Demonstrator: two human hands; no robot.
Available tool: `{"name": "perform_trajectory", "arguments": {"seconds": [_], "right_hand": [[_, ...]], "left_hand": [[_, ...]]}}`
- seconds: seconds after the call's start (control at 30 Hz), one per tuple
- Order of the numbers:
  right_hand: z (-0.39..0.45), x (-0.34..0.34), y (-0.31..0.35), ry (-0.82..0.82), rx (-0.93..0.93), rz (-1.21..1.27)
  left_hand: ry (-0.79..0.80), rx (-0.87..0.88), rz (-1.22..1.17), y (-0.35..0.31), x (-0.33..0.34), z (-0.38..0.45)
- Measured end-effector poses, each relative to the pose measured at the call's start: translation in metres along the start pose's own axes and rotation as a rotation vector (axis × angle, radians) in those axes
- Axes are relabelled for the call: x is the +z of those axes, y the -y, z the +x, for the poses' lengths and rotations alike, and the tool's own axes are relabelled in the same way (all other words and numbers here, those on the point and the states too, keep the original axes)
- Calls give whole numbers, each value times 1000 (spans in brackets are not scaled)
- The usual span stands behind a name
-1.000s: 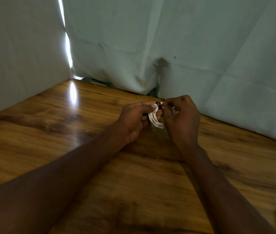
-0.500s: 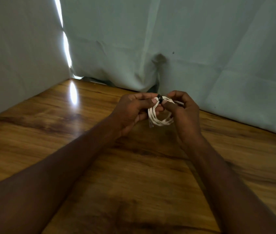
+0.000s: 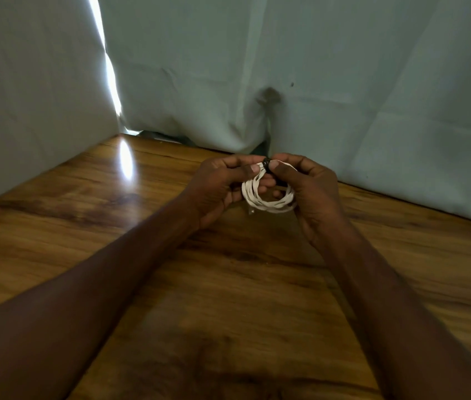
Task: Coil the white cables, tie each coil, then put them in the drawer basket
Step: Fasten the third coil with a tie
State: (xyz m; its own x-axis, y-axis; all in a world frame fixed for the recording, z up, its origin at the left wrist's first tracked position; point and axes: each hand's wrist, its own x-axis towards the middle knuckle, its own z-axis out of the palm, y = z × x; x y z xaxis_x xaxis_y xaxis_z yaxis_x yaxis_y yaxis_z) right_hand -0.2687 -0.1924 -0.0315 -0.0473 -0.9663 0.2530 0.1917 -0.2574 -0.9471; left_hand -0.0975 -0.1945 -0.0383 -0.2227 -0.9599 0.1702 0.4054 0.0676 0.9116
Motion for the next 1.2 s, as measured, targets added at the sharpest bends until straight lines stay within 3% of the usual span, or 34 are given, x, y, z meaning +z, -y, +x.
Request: {"name": "perform_trajectory", "arguments": {"seconds": [0.1, 0.23, 0.33, 0.47, 0.7, 0.87, 1.07, 1.2], "right_hand": [[6, 1, -8, -18, 72, 45], [10, 1, -9, 29, 267, 291], [8, 0, -8, 16, 241, 340], [9, 0, -9, -1, 244, 422], [8, 13, -18, 143, 173, 718], [2, 15, -20, 178, 201, 854], [-3, 18, -18, 41, 271, 873], [-5, 14, -7, 129, 207, 794]], "left_hand": [[-24, 34, -9, 5, 3, 5], [-92, 53, -18, 8, 0, 13], [-15, -30, -79, 3, -3, 12], [130, -155, 14, 1, -1, 7], [295, -177, -345, 0, -4, 10], [401, -159, -365, 6, -5, 9], [416, -126, -277, 11, -1, 5], [389, -107, -271, 7, -1, 7]]}}
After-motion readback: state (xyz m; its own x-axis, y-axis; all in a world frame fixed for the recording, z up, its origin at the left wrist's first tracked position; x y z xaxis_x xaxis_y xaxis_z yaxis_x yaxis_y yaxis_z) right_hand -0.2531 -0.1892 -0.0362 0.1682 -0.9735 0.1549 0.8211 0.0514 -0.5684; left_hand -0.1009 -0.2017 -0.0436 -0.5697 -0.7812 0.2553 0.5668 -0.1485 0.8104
